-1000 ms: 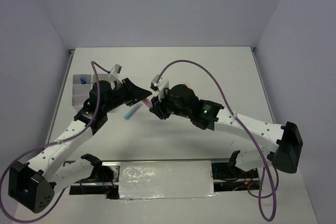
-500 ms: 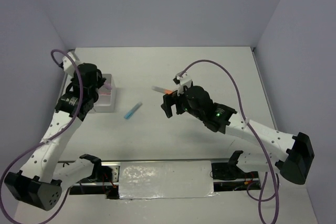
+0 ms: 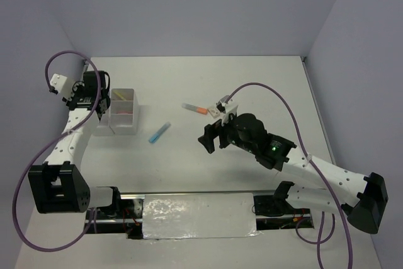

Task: Sort the stationery into containers
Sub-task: Place the pen in the storage box.

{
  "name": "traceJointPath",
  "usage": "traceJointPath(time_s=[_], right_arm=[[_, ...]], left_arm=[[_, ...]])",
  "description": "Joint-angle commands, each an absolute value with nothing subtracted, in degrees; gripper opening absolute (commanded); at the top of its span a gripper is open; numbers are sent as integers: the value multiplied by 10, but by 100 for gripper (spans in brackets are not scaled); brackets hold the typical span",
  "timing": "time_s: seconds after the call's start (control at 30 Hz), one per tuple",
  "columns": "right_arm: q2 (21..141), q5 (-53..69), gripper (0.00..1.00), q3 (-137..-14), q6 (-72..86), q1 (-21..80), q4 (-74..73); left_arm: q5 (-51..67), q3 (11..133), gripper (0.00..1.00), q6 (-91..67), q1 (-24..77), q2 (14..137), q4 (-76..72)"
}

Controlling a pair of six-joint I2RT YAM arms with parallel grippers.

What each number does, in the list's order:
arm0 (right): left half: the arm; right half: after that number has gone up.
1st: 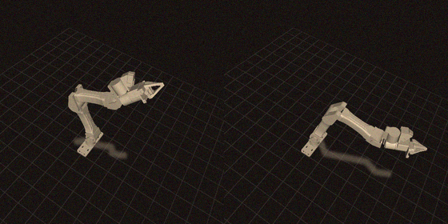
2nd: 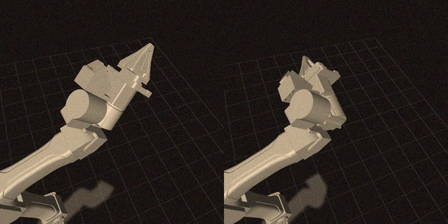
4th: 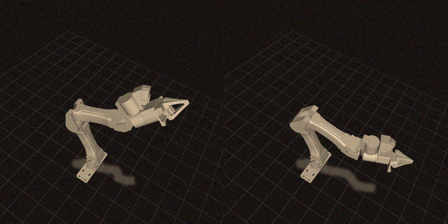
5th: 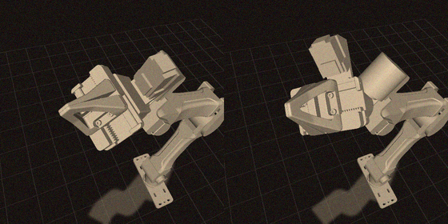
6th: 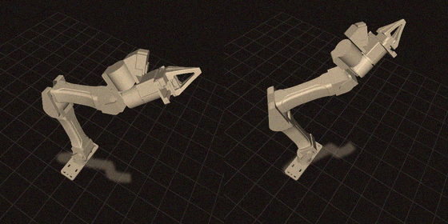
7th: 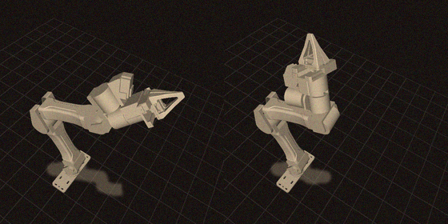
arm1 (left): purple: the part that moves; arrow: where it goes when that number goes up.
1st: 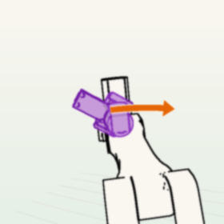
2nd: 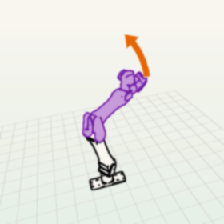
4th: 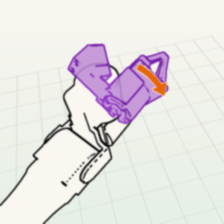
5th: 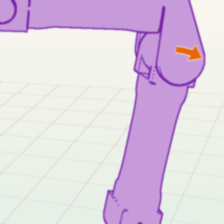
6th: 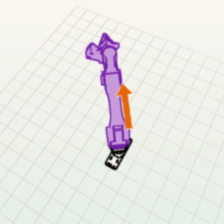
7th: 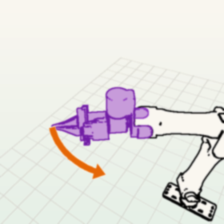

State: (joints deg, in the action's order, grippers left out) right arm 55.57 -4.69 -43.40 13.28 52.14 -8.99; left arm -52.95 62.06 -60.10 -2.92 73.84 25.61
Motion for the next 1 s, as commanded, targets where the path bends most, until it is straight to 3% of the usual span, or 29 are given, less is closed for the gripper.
traceJointPath(time_s=[0.0,0.4,0.5,0.73,0.83,0.97], right_arm=[[544,-21,100,-427,139,522,-62],[566,-3,100,-443,122,522,-62],[577,-3,100,-447,121,523,-62],[590,19,100,-449,131,523,-55],[612,8,100,-465,156,523,-61],[707,-70,100,-528,235,523,-91]], left_arm=[[-577,614,3,-637,-33,754,201],[-606,576,29,-640,-38,797,108],[-599,578,42,-647,-42,812,105],[-583,589,90,-718,-45,796,174],[-550,606,99,-690,-44,748,222],[-428,663,99,-567,-39,696,260]])
